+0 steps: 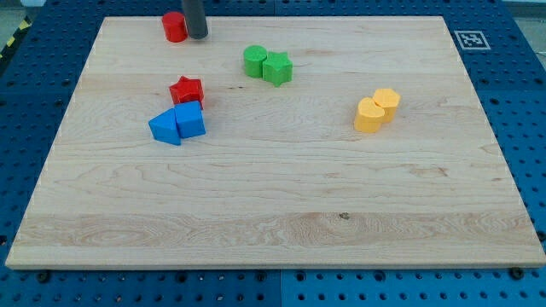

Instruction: Push the red circle to the top left

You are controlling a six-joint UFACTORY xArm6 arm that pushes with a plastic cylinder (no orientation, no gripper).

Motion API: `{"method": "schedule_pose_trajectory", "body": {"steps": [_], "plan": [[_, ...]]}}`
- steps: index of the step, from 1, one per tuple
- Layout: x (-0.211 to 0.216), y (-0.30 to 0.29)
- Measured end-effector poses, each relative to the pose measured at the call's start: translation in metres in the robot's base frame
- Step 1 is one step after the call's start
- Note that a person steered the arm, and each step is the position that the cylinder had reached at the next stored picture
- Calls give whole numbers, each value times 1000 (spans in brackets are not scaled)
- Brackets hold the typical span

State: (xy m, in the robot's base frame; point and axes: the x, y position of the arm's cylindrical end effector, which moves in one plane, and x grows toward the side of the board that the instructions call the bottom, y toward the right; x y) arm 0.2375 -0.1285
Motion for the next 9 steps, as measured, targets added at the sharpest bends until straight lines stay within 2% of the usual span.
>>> {"method": "schedule_pose_trajectory", "body": {"steps": [3,5,6,9], "plan": [[-25,-20],[12,9],[8,8],[-13,-64]]}}
